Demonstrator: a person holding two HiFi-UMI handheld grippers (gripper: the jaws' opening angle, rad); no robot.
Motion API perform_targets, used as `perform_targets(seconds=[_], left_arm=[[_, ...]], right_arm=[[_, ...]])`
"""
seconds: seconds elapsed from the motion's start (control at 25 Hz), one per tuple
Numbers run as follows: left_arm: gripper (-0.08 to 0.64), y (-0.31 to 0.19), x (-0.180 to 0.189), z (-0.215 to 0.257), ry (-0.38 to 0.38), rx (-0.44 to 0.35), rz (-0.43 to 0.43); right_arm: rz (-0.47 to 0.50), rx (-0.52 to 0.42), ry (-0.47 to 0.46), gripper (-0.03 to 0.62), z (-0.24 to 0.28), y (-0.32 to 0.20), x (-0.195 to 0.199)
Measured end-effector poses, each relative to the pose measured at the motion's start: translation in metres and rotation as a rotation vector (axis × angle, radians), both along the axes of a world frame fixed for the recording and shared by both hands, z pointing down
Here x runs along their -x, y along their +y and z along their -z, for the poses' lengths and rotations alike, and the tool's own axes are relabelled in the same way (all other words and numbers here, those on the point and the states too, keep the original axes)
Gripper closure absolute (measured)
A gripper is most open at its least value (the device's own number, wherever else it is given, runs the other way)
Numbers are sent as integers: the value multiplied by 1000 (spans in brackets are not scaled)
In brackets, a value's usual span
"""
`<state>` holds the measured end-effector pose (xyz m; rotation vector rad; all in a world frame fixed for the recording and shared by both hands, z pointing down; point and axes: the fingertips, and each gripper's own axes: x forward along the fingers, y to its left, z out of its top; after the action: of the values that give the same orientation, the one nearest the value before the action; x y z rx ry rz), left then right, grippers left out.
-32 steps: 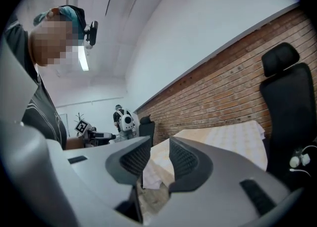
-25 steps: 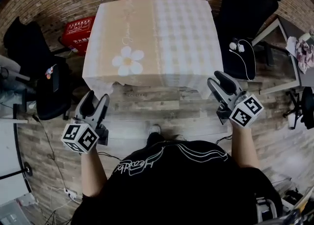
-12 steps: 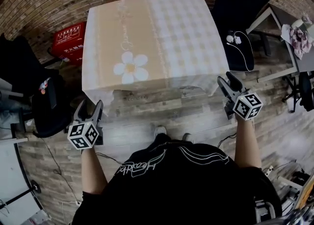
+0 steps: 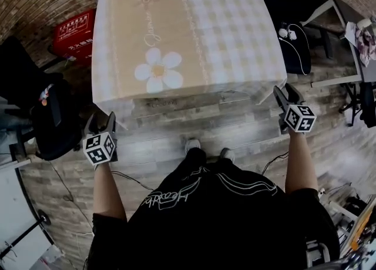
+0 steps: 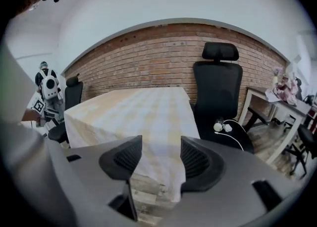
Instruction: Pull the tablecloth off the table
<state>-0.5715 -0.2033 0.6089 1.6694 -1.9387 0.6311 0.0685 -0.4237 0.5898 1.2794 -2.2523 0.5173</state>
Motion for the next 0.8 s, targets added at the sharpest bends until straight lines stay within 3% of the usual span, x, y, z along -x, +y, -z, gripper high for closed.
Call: perform_targets(seconds=[0.2, 0.44, 0.8], left_arm=[[276, -3, 40, -41, -34, 56, 38], [276, -3, 54, -77, -72, 123, 27], [273, -18, 63, -98, -30, 113, 49]], right_arm=[[-37, 29, 57, 368, -42, -6, -13], [-49, 77, 129, 351, -81, -15, -28], [-93, 116, 145, 351, -109, -38, -34]])
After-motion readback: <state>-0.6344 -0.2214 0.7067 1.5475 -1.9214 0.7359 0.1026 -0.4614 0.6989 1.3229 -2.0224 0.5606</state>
